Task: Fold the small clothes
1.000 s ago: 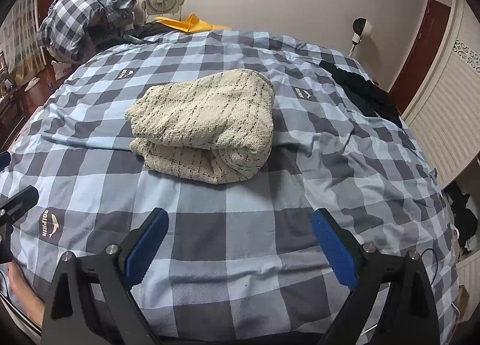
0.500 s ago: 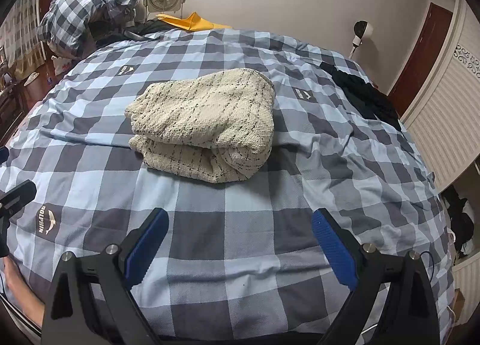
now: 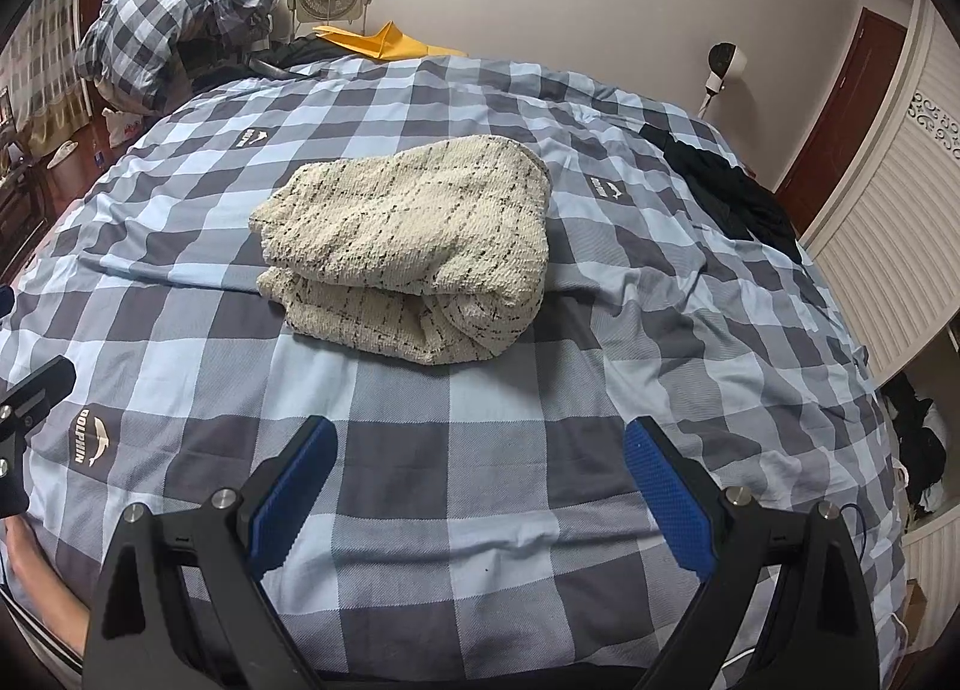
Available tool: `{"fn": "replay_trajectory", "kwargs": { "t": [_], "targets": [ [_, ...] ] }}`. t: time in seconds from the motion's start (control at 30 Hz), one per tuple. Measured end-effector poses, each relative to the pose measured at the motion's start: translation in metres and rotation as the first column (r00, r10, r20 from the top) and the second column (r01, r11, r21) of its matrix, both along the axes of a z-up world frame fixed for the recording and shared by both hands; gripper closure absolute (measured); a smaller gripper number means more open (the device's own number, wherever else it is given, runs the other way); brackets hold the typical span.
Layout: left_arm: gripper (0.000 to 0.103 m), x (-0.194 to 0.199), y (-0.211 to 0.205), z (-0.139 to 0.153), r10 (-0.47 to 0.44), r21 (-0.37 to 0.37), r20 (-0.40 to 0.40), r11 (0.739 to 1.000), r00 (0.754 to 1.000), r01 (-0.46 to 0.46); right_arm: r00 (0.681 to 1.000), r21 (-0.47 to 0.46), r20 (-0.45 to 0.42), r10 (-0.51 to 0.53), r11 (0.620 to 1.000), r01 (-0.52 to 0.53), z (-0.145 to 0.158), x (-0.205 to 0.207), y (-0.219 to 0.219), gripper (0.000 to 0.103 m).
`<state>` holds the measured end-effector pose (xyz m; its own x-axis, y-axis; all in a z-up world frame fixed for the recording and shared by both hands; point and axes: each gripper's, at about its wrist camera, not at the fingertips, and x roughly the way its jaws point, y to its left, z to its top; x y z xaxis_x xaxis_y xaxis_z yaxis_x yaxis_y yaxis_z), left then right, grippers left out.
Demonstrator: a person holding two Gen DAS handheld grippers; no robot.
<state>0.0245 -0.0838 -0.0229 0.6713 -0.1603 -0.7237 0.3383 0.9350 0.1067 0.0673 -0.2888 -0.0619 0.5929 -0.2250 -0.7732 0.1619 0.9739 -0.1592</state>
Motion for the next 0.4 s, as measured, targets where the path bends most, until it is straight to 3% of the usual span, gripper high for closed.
{"fn": "replay_trajectory", "kwargs": {
  "t": [0.23,0.4],
  "targets": [
    [0.0,-0.0001,0.0042,0.003,-0.016,-0.072,-0.021,0.997,1.0,0.015,1.0,-0.004,-0.006,0.01,1.0,-0.011,-0.0016,0.0023,-0.0059,0.008],
    [0.0,0.0052,0.0051,0.0005,-0.01,-0.08,-0.071,0.997,0.997,0.004,1.0,-0.008,-0.008,0.015,1.0,-0.015,-0.0022,0.0036,-0.0073,0.008]
  ]
}}
